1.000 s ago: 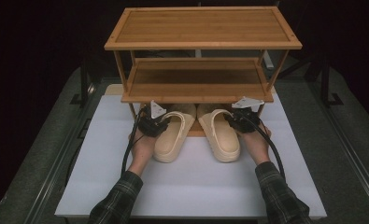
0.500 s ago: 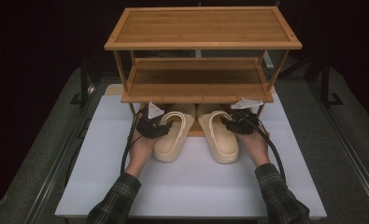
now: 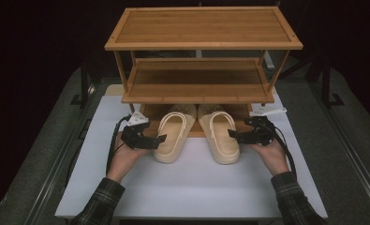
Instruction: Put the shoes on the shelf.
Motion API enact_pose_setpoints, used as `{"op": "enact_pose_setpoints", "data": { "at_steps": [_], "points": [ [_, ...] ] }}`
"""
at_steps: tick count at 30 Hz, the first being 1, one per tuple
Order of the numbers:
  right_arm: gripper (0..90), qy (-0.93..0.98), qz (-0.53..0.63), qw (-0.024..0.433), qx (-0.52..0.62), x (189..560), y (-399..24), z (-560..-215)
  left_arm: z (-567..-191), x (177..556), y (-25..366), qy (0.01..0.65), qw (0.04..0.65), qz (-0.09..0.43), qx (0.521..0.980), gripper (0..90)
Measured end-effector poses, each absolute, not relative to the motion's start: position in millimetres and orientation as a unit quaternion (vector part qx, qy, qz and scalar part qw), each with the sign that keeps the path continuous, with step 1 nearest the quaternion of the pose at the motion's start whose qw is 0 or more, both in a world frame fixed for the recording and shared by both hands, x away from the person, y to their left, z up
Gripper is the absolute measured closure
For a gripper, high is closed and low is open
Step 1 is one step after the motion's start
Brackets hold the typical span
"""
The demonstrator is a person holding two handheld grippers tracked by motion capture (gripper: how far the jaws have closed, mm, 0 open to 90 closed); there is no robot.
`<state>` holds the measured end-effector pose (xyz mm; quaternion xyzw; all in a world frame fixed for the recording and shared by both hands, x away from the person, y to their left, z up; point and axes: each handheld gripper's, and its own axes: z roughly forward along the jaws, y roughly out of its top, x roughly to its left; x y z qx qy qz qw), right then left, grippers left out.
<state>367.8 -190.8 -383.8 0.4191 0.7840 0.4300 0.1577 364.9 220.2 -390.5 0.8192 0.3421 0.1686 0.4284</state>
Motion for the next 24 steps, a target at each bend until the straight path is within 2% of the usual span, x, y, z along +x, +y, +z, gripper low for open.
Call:
{"op": "enact_pose_setpoints", "data": {
  "at_steps": [3, 4, 5, 14, 19, 24],
  "points": [
    [6.8, 0.789, 0.434, 0.139, 0.412, 357, -200, -390, -395, 355, 227, 0.333, 0.425, 0.147, 0.829, 5.7],
    [1.1, 0.792, 0.436, 0.129, 0.407, 353, -203, -393, -397, 352, 229, 0.332, 0.426, 0.136, 0.83, 1.9],
    [0.5, 0.795, 0.437, 0.122, 0.403, 350, -206, -395, -399, 349, 232, 0.329, 0.429, 0.129, 0.831, 1.5],
    [0.4, 0.811, 0.439, 0.094, 0.375, 327, -205, -420, -429, 332, 231, 0.301, 0.411, 0.125, 0.852, 0.0],
    [0.0, 0.826, 0.422, 0.082, 0.364, 331, -194, -430, -439, 337, 223, 0.286, 0.42, 0.111, 0.854, 0.0],
    [0.0, 0.838, 0.408, 0.081, 0.354, 333, -183, -439, -445, 341, 217, 0.282, 0.425, 0.119, 0.852, 0.0]
  ]
}}
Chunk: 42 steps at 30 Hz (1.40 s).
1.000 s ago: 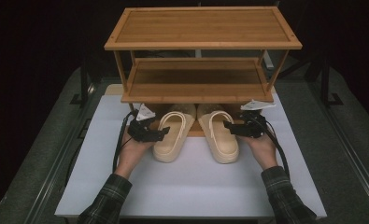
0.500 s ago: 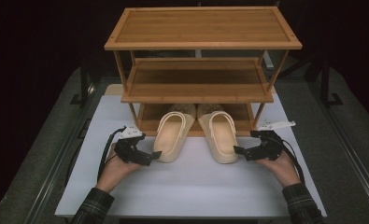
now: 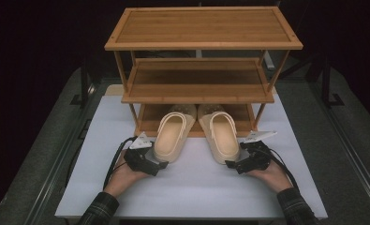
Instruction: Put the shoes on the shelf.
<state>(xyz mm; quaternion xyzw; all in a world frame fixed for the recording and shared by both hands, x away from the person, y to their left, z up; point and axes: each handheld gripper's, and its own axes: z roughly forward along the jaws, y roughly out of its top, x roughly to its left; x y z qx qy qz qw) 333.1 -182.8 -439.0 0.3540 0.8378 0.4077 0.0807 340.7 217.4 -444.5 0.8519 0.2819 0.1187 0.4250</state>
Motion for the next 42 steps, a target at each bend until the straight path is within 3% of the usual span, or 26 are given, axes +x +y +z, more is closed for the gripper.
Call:
{"op": "enact_pose_setpoints", "data": {
  "at_steps": [13, 30, 42],
  "points": [
    [1.1, 0.839, 0.404, 0.069, 0.358, 340, -173, -440, -446, 347, 205, 0.292, 0.433, 0.111, 0.845, 0.0],
    [1.2, 0.837, 0.407, 0.098, 0.353, 348, -135, -437, -448, 356, 163, 0.282, 0.436, 0.118, 0.846, 3.3],
    [1.4, 0.826, 0.409, 0.106, 0.373, 357, -129, -435, -440, 368, 162, 0.277, 0.428, 0.119, 0.852, 5.3]
  ]
}}
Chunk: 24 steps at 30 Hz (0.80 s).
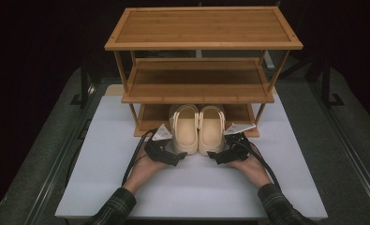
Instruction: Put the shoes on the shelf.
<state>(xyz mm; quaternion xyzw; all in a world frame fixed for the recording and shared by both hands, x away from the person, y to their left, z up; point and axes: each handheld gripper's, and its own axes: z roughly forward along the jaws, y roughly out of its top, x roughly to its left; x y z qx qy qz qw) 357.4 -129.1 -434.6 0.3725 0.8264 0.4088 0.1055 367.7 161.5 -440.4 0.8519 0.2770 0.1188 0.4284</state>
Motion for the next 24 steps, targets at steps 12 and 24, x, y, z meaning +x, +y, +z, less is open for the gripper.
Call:
{"op": "enact_pose_setpoints", "data": {
  "at_steps": [12, 24],
  "points": [
    [0.2, 0.821, 0.408, 0.106, 0.384, 385, -125, -430, -435, 398, 160, 0.285, 0.419, 0.107, 0.856, 5.3],
    [0.0, 0.811, 0.404, 0.129, 0.402, 419, -117, -427, -442, 430, 156, 0.298, 0.405, 0.11, 0.857, 5.2]
  ]
}}
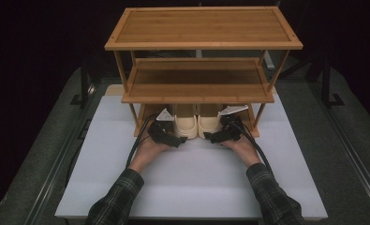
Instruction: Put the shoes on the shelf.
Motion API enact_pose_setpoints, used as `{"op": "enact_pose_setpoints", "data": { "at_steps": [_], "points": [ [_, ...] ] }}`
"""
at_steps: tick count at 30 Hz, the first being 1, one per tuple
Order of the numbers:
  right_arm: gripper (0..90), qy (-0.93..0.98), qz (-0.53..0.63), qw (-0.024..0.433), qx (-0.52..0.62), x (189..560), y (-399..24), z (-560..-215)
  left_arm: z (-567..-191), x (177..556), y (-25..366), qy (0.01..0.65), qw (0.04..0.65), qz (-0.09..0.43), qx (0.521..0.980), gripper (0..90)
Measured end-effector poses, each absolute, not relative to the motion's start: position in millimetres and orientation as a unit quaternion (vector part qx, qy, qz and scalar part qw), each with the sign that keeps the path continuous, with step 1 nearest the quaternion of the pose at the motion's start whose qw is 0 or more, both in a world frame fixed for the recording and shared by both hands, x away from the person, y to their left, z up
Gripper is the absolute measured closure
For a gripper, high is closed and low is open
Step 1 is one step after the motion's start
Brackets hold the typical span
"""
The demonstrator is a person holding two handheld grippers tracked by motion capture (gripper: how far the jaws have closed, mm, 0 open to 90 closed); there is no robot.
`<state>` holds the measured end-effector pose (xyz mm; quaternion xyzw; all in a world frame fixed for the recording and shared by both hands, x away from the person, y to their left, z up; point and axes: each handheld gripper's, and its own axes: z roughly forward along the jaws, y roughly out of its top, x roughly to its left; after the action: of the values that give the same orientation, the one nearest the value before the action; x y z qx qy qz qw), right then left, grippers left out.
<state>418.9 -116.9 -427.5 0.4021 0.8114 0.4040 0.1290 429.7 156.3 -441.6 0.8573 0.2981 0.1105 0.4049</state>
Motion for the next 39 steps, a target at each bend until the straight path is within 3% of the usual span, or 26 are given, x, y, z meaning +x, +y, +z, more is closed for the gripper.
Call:
{"op": "enact_pose_setpoints", "data": {
  "at_steps": [10, 20, 29, 39],
  "points": [
    [0.0, 0.796, 0.421, 0.163, 0.403, 433, -116, -441, -441, 443, 152, 0.295, 0.387, 0.135, 0.863, 5.4],
    [0.0, 0.795, 0.405, 0.147, 0.426, 438, -116, -443, -444, 445, 153, 0.309, 0.385, 0.124, 0.861, 5.5],
    [0.0, 0.793, 0.424, 0.136, 0.416, 420, -126, -433, -436, 431, 165, 0.299, 0.386, 0.127, 0.863, 6.6],
    [0.0, 0.8, 0.418, 0.155, 0.401, 391, -148, -424, -421, 396, 189, 0.29, 0.394, 0.134, 0.862, 6.6]
  ]
}}
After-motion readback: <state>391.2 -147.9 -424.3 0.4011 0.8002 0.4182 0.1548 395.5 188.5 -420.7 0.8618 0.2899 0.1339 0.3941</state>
